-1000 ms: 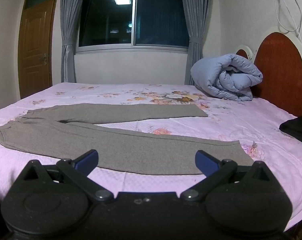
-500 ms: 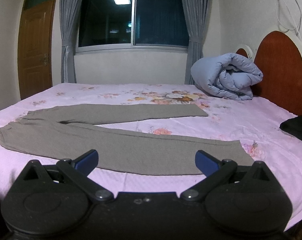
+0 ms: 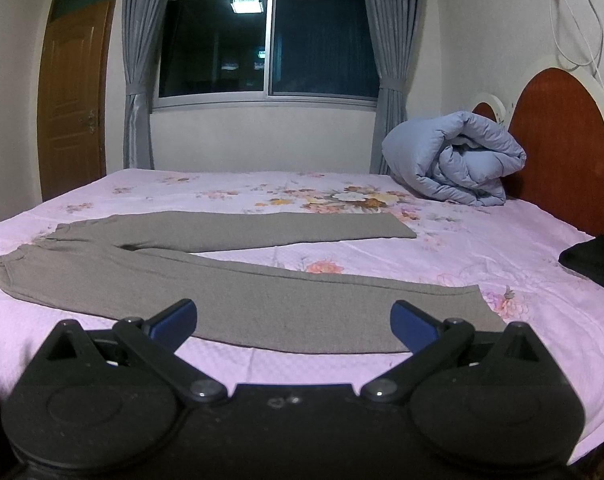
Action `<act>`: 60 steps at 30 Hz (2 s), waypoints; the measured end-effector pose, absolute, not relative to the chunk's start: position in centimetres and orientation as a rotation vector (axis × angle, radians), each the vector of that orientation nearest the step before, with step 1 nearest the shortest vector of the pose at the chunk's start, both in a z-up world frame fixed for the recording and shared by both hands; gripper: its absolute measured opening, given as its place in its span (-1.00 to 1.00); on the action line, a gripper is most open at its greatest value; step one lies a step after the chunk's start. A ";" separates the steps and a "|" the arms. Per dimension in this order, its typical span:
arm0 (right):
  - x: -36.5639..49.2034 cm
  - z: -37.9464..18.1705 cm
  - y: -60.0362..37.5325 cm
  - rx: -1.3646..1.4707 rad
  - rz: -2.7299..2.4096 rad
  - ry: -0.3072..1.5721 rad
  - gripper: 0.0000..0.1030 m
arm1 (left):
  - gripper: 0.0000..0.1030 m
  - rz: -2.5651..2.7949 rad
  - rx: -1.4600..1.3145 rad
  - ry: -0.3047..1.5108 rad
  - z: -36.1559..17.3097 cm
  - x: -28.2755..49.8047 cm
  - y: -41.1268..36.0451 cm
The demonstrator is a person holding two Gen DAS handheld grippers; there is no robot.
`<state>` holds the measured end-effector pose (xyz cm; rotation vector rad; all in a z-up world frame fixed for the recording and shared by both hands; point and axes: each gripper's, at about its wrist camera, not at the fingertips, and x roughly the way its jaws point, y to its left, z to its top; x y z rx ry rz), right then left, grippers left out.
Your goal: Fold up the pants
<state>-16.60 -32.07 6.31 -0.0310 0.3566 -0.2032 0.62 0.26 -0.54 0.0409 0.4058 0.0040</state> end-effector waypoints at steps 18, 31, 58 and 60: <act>-16.7 6.5 -31.9 -0.036 -0.202 0.356 0.89 | 1.00 0.006 0.044 0.409 -0.5 0.6 0.2; -16.7 6.5 -31.9 -0.036 -0.202 0.357 0.89 | 1.00 0.007 0.044 0.409 -0.4 0.6 0.1; -16.7 6.5 -31.9 -0.037 -0.202 0.356 0.89 | 1.00 0.005 0.048 0.414 -0.5 0.6 0.1; -16.7 6.5 -31.9 -0.036 -0.203 0.359 0.89 | 1.00 0.003 0.048 0.424 -0.5 0.8 0.2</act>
